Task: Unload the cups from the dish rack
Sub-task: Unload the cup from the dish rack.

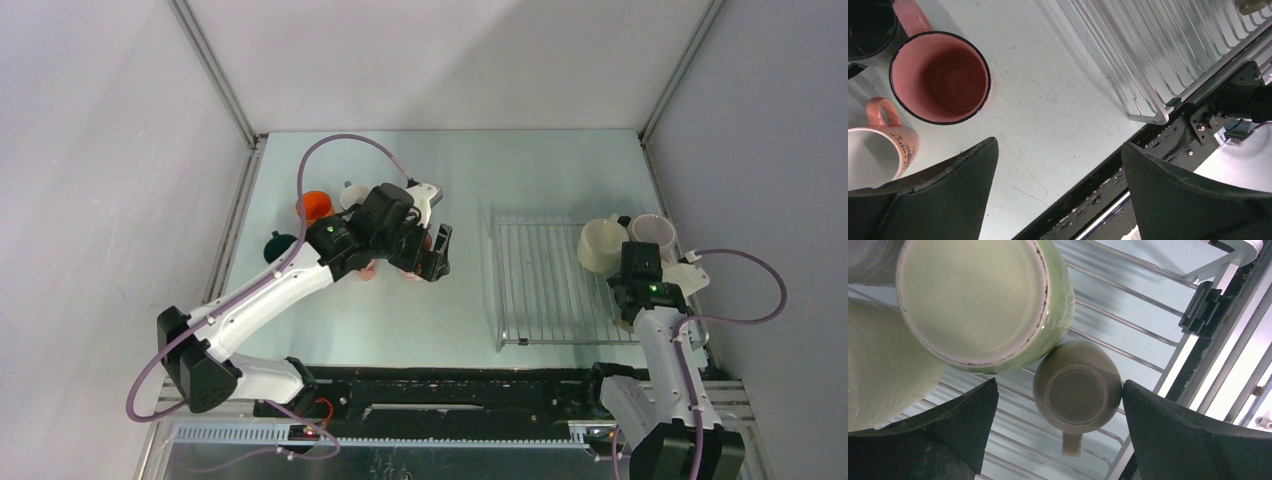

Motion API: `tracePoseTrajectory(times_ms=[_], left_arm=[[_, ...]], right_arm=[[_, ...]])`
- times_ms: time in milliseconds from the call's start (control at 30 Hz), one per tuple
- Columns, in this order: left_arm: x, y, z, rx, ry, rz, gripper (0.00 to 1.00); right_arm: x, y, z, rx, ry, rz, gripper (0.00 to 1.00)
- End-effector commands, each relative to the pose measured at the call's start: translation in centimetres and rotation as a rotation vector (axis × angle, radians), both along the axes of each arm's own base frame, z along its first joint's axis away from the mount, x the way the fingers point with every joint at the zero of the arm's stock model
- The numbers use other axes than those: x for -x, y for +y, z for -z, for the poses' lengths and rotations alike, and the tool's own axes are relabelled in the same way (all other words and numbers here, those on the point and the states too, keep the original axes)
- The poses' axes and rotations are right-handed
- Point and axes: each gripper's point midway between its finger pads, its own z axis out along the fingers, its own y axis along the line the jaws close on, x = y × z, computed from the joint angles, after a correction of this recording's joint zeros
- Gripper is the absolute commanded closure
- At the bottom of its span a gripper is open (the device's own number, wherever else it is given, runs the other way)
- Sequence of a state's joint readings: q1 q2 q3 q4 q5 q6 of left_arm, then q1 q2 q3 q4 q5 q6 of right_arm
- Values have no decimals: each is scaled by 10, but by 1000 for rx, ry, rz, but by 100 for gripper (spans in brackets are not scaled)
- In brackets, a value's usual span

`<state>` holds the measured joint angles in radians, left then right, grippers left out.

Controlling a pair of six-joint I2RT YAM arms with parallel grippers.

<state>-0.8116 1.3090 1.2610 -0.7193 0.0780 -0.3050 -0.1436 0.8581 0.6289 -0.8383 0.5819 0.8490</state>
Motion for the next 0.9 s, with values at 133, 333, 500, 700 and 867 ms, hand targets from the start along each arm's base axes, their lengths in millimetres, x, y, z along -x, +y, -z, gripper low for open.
tracePoseTrajectory(times_ms=[133,333,500,700,867], left_arm=[[-6,-9,-32,53,-69,18,0],[-6,-9,-31,53,-68,16,0],[-6,-9,-31,51,-72,20,0],[-7,-9,-32,50,-73,16,0],[-7,-7,-34,52,-81,9,0]], right_arm=[[-7,-3,1,11,-20,-5,0],[-9,-5,6,11,0,8,0],[-7,-6,5,18,-2,19,7],[0,-7,3,20,-2,45,35],[3,-3,0,1,-18,52,57]])
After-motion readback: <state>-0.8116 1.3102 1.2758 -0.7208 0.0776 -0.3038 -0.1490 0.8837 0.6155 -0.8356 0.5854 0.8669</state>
